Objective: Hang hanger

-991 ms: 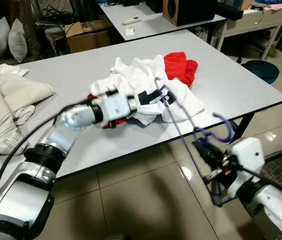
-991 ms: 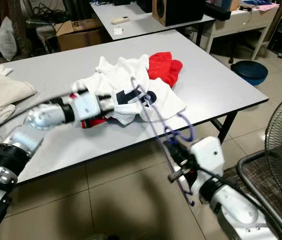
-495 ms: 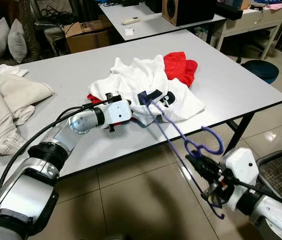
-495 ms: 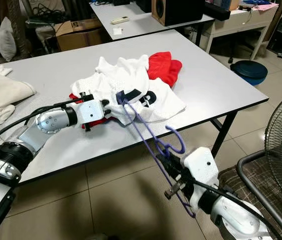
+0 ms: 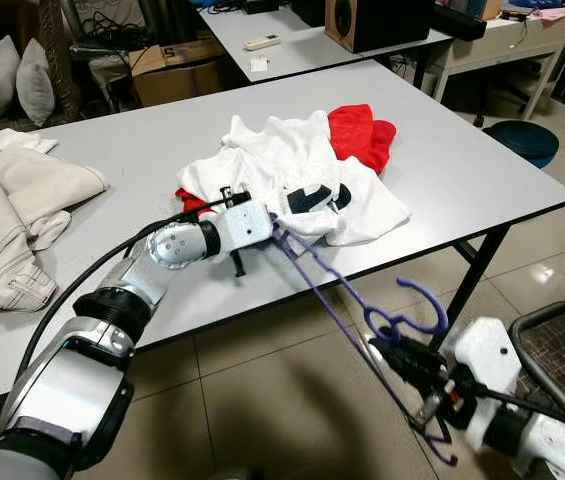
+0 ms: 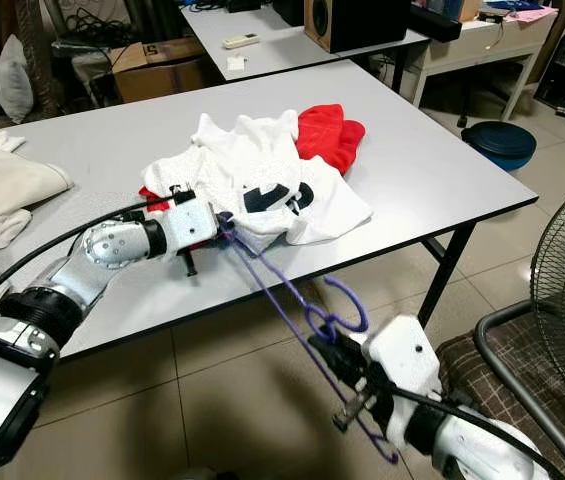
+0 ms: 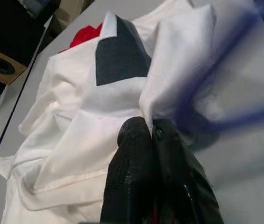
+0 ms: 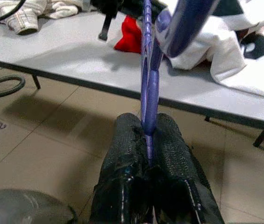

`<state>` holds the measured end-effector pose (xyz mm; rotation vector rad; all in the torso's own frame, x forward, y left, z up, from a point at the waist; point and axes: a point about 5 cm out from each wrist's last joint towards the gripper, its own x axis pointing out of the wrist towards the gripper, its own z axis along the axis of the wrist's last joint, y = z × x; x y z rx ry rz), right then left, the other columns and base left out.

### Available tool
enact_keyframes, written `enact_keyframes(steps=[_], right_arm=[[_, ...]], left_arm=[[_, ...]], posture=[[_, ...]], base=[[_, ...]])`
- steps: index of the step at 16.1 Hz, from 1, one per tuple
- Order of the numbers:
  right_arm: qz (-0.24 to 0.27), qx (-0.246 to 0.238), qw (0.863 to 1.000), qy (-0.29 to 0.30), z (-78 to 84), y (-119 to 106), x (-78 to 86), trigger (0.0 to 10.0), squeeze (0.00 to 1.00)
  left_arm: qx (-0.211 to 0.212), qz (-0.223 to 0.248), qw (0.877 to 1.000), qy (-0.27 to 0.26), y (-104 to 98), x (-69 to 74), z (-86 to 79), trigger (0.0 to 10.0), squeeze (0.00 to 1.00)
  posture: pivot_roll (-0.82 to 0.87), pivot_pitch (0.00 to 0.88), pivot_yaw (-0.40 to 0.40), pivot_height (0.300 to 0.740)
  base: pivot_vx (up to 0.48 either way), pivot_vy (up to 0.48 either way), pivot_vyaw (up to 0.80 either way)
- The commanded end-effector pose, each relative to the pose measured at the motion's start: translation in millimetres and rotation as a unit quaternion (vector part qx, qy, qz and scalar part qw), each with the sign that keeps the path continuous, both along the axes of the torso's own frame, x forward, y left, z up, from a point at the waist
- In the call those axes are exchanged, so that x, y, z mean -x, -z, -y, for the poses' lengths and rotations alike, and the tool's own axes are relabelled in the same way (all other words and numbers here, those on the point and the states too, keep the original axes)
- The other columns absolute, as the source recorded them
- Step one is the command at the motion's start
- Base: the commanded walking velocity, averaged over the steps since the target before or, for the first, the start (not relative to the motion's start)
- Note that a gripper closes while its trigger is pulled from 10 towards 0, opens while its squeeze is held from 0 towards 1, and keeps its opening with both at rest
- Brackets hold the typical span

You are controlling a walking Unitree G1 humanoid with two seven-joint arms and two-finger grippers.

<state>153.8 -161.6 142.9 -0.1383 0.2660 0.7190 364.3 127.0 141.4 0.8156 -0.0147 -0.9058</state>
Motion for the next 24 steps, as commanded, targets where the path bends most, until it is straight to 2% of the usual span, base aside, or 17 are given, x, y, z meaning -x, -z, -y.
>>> enact_keyframes(steps=[1, 2, 3, 4, 6, 7, 8, 10, 11, 13, 16, 18, 20, 22, 23, 24], right_arm=[[0.011, -0.004, 1.000, -0.015, -0.3, -8, 2.8, 10.0, 0.00], [0.003, -0.003, 1.000, -0.021, 0.6, -7, 5.2, 10.0, 0.00], [-0.009, 0.002, 1.000, -0.027, 2.3, -4, 7.6, 10.0, 0.00], [-0.012, 0.009, 1.000, -0.022, 3.4, -2, 5.9, 10.0, 0.00], [-0.012, 0.015, 1.000, -0.009, 3.1, 2, -0.5, 10.0, 0.00], [-0.007, 0.017, 1.000, 0.009, -2.2, 5, -11.7, 10.0, 0.00], [-0.006, 0.018, 1.000, 0.015, -3.7, 6, -14.9, 10.0, 0.00], [0.019, 0.017, 0.997, 0.071, -7.8, 6, -36.9, 10.0, 0.00], [0.019, 0.010, 0.996, 0.083, -8.8, 5, -41.1, 10.0, 0.00], [0.009, 0.013, 0.996, 0.089, -10.6, 8, -44.3, 10.0, 0.00], [0.003, -0.014, 0.992, 0.127, -9.0, 7, -45.3, 10.0, 0.00], [-0.001, -0.030, 0.983, 0.181, -1.3, 7, -49.5, 10.0, 0.00], [0.020, -0.083, 0.969, 0.231, 5.1, -3, -58.3, 10.0, 0.00], [0.034, -0.121, 0.957, 0.260, 9.9, -11, -62.2, 10.0, 0.00], [0.057, -0.144, 0.948, 0.278, 15.0, -19, -64.0, 10.0, 0.00], [0.064, -0.151, 0.946, 0.278, 16.0, -23, -64.1, 10.0, 0.00]], left_arm=[[0.022, -0.008, 1.000, -0.015, -8, -5.8, -2.3, 0.0, 0.00], [0.045, -0.014, 0.999, -0.026, -13, -8.6, -1.9, 0.0, 0.00], [0.091, -0.021, 0.995, -0.047, -23, -14.3, -1.2, 0.0, 0.00], [0.117, -0.027, 0.991, -0.051, -30, -17.2, 0.3, 0.0, 0.00], [0.169, -0.044, 0.984, -0.045, -45, -21.0, 6.0, 0.0, 0.00], [0.210, -0.054, 0.976, -0.031, -62, -23.7, 14.1, 0.0, 0.00], [0.218, -0.056, 0.974, -0.027, -66, -24.1, 16.2, 0.0, 0.00], [0.223, -0.045, 0.974, -0.018, -80, -25.7, 22.3, 0.0, 0.00], [0.225, -0.044, 0.973, -0.021, -82, -26.2, 22.7, 0.0, 0.00], [0.229, -0.042, 0.972, -0.025, -87, -25.6, 22.5, 0.0, 0.00], [0.251, -0.017, 0.967, -0.028, -101, -26.6, 22.3, 0.0, 0.00], [0.239, -0.003, 0.971, -0.028, -103, -25.6, 22.1, 0.0, 0.00], [0.224, 0.016, 0.974, -0.023, -104, -23.3, 23.3, 0.0, 0.00], [0.224, 0.026, 0.974, -0.027, -106, -23.2, 23.5, 0.0, 0.00], [0.226, 0.045, 0.973, -0.031, -111, -23.5, 23.4, 0.0, 0.00], [0.231, 0.056, 0.971, -0.034, -115, -23.9, 23.0, 0.0, 0.00]], posture=[[-0.15, 0.000, 0.125, 0.740], [-0.15, 0.000, 0.126, 0.740], [-0.15, 0.000, 0.127, 0.740], [-0.15, 0.000, 0.128, 0.740], [-0.15, 0.000, 0.131, 0.740], [-0.15, 0.000, 0.130, 0.740], [-0.15, 0.000, 0.130, 0.740], [-0.15, 0.000, 0.126, 0.740], [-0.15, 0.000, 0.127, 0.740], [-0.15, 0.000, 0.124, 0.740], [-0.15, 0.000, 0.122, 0.740], [-0.15, 0.000, 0.125, 0.740], [-0.16, 0.000, 0.124, 0.740], [-0.16, 0.000, 0.124, 0.740], [-0.16, 0.000, 0.121, 0.740], [-0.16, 0.000, 0.121, 0.740]], base=[[0.000, 0.000, 0.00], [0.000, 0.000, 0.00], [0.000, 0.000, 0.00], [0.000, 0.000, 0.00], [0.000, 0.000, 0.00], [0.000, 0.000, 0.00], [0.000, 0.000, 0.00], [0.000, 0.000, 0.00], [0.000, 0.000, 0.00], [0.000, 0.000, 0.00], [0.000, 0.000, 0.00], [0.000, 0.000, 0.00], [0.000, 0.000, 0.00], [0.000, 0.000, 0.00], [0.000, 0.000, 0.00], [0.000, 0.000, 0.00]])
